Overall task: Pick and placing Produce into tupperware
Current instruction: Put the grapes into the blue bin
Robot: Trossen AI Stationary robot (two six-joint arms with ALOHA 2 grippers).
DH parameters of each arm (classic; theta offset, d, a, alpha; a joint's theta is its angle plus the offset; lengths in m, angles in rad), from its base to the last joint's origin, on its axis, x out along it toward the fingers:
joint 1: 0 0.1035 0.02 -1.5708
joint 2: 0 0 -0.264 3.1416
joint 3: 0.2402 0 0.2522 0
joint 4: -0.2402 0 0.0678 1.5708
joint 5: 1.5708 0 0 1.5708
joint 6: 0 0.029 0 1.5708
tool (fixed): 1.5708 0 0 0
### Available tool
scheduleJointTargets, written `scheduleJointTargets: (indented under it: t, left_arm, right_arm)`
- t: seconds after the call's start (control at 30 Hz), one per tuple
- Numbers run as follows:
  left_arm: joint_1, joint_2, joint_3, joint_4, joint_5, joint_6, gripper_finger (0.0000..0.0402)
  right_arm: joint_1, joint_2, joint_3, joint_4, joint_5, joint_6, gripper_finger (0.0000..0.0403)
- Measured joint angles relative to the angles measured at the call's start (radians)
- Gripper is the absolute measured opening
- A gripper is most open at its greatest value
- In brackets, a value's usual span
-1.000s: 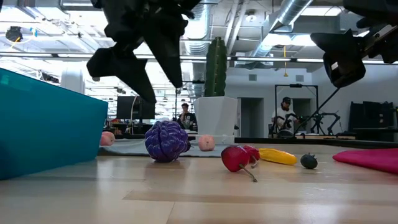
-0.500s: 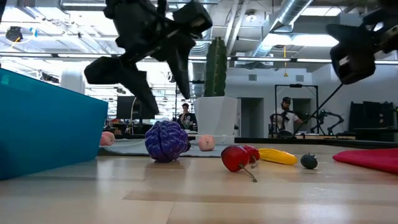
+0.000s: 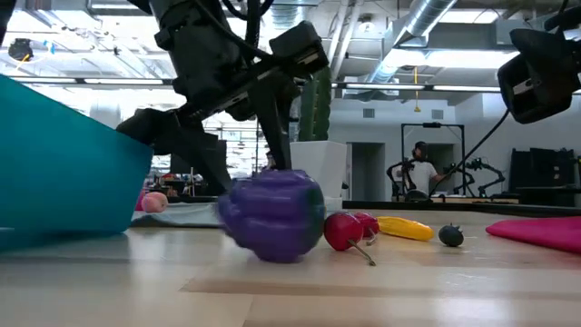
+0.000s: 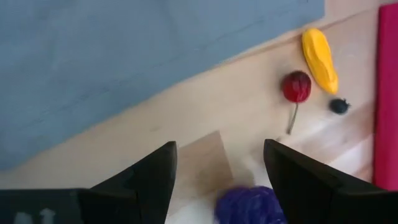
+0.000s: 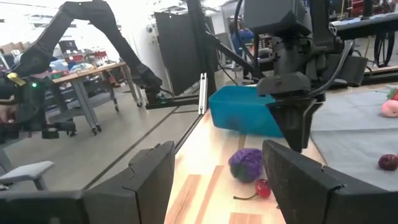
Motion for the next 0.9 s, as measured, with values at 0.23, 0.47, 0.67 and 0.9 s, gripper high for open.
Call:
scheduleJointTargets:
  t: [0.23,0.47,0.67,0.9]
  left_arm:
    - [-0.016,0.001,0.0,0.105,0.003,0.094,0.0231]
    - [-0.015,0.002,0.0,0.114,-0.002,0.109,0.0231]
    - [-0.017,-0.008,-0.002,0.104,-0.011,0.111,0.0231]
    - [-0.021,-0.034,-0.002,0.029,-0.073,0.084,0.0231]
  right_arm:
    - [0.0,0.0,0.0,0.0,0.001,0.0,0.0265]
    - [-0.001,0.0,0.0,0.0,0.002,0.001,0.0265]
    - [0.0,0.0,0.0,0.0,0.002,0.005,0.0265]
    - [0.0,0.0,0.0,-0.008,0.002,0.012,0.0265]
